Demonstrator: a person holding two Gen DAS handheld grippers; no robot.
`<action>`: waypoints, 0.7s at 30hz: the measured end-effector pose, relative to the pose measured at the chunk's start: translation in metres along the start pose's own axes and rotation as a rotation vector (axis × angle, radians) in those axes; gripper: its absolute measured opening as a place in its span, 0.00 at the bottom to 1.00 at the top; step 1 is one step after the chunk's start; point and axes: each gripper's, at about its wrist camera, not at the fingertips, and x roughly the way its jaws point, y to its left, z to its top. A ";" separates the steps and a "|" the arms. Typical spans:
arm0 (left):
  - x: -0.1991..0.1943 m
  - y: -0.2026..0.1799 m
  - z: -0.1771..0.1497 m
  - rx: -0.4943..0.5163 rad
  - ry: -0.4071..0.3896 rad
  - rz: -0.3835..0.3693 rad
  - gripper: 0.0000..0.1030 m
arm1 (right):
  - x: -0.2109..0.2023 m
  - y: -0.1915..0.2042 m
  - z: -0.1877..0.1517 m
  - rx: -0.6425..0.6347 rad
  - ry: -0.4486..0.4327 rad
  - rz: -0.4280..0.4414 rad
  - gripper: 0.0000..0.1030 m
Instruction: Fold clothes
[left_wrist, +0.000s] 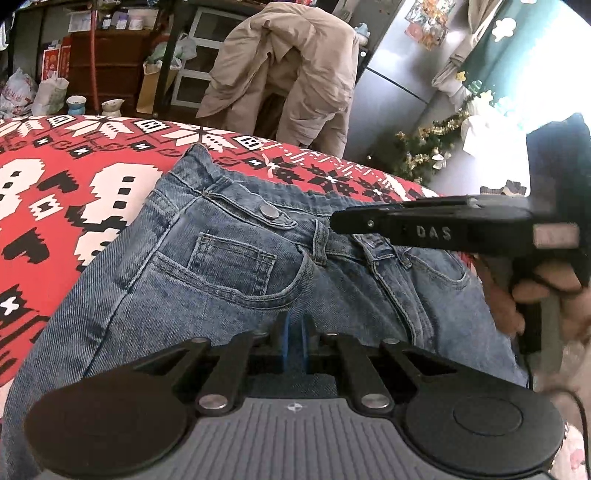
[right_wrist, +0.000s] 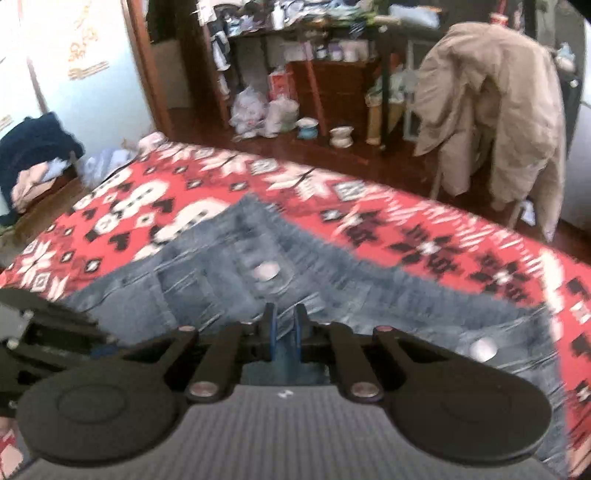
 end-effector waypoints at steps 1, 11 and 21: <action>0.000 0.000 0.000 0.000 0.000 0.000 0.07 | 0.002 -0.005 0.004 0.001 0.009 -0.011 0.17; -0.002 0.001 -0.001 0.008 -0.003 -0.005 0.07 | 0.032 -0.012 0.027 -0.336 0.235 0.066 0.17; -0.001 0.003 -0.001 0.004 -0.013 -0.016 0.07 | 0.033 0.010 0.021 -0.435 0.237 -0.016 0.06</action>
